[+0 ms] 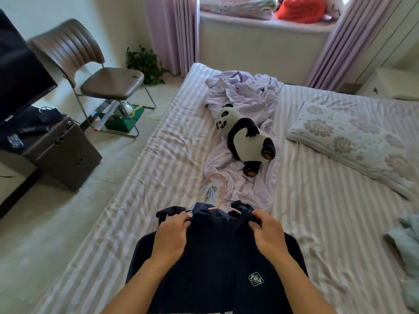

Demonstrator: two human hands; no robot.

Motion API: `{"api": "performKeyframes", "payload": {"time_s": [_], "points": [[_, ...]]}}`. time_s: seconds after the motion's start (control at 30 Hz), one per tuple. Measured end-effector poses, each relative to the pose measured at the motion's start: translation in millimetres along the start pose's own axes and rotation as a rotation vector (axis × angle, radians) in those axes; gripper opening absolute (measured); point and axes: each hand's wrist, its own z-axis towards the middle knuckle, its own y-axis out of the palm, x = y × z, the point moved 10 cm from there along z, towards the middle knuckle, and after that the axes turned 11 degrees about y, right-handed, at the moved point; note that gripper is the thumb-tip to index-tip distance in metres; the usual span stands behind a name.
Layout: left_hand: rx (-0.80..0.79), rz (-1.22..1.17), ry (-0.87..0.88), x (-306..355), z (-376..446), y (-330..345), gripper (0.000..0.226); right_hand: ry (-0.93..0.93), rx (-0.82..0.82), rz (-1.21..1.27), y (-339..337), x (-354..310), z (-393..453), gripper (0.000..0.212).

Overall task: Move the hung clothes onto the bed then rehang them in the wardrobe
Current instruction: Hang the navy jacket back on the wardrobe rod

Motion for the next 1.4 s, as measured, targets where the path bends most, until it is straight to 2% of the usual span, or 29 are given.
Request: {"api": "performKeyframes", "payload": {"time_s": [0.27,0.43,0.57,0.73,1.0,1.4], "points": [[0.017,-0.175,0.049,48.5,-72.7,-72.1,0.016,-0.137,0.078,0.135,-54.0,-32.7,-102.1,0.023],[0.088,-0.24,0.019,74.3,-114.5,-114.6,0.014,-0.193,0.058,0.156,-80.5,-51.1,-154.5,0.021],[0.155,-0.205,0.029,100.1,-149.3,-144.7,0.014,-0.28,0.033,0.099,-98.4,-67.2,-189.0,0.024],[0.259,-0.155,0.028,134.5,-205.5,-177.0,0.009,-0.398,-0.001,0.056,-120.4,-79.5,-232.0,0.008],[0.468,-0.07,-0.031,181.5,-333.0,-223.6,0.009,-0.651,-0.05,0.034,-149.5,-102.6,-330.4,0.006],[0.693,0.007,-0.155,211.0,-536.9,-295.5,0.012,-0.937,-0.146,-0.044,-137.2,-154.4,-503.2,0.011]]}}
